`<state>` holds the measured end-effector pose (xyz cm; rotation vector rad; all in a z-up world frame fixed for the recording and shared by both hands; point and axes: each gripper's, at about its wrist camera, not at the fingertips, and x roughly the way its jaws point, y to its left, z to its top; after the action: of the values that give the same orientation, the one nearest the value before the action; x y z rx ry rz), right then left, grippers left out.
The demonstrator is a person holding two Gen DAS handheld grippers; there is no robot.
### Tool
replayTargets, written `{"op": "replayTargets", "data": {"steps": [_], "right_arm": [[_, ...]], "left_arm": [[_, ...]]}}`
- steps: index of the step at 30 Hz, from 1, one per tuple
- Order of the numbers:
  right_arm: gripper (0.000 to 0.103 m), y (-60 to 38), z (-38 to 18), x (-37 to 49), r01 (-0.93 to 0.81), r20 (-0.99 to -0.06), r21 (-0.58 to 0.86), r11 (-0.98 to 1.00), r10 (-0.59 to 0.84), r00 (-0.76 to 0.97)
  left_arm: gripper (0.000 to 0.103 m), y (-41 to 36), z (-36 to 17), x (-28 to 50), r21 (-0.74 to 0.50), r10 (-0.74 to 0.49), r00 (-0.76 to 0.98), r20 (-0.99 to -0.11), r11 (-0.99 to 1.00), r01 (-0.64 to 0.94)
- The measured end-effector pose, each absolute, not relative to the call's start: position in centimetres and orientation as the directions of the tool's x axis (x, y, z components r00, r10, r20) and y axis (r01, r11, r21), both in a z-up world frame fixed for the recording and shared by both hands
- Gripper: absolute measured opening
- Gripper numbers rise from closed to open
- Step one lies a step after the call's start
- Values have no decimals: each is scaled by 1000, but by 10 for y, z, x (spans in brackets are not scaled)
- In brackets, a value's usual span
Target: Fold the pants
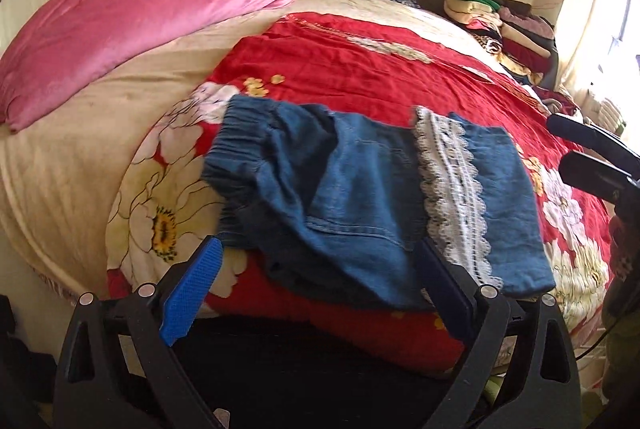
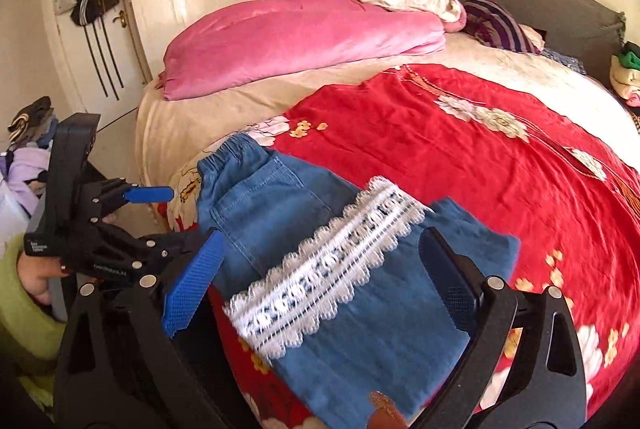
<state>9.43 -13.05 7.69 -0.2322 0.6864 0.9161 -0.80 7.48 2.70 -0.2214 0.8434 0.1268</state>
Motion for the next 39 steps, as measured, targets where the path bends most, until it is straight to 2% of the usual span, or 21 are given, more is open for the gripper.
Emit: {"op": "replayTargets", "data": {"steps": [21,27,28,29,31,39], "right_arm": [[92,-28,62,137,-863,-710,95,496,641,290],[92,6,57,147,-892,-736,101,442,636,232],[92,11,56,150,-894,-743,99,437,630,226],[92,18,53,152,-900,-753,107,422,626,204],[92,33,47,157,-909,-773,114,400,611,173],[92,81,19,163,-935,-823,182,306,568,25]], "left_arm": [[96,114,-2,1,-216,6,640,-768,939,-268],[94,127,-8,7,-306,-47,667,-744,911,-277],[88,128,-9,7,-314,-51,672,-739,908,-277],[75,129,-10,9,-323,-58,675,-736,906,-274],[64,129,-13,11,-338,-78,677,-732,904,-262],[63,131,-16,13,-347,-91,673,-734,903,-255]]}}
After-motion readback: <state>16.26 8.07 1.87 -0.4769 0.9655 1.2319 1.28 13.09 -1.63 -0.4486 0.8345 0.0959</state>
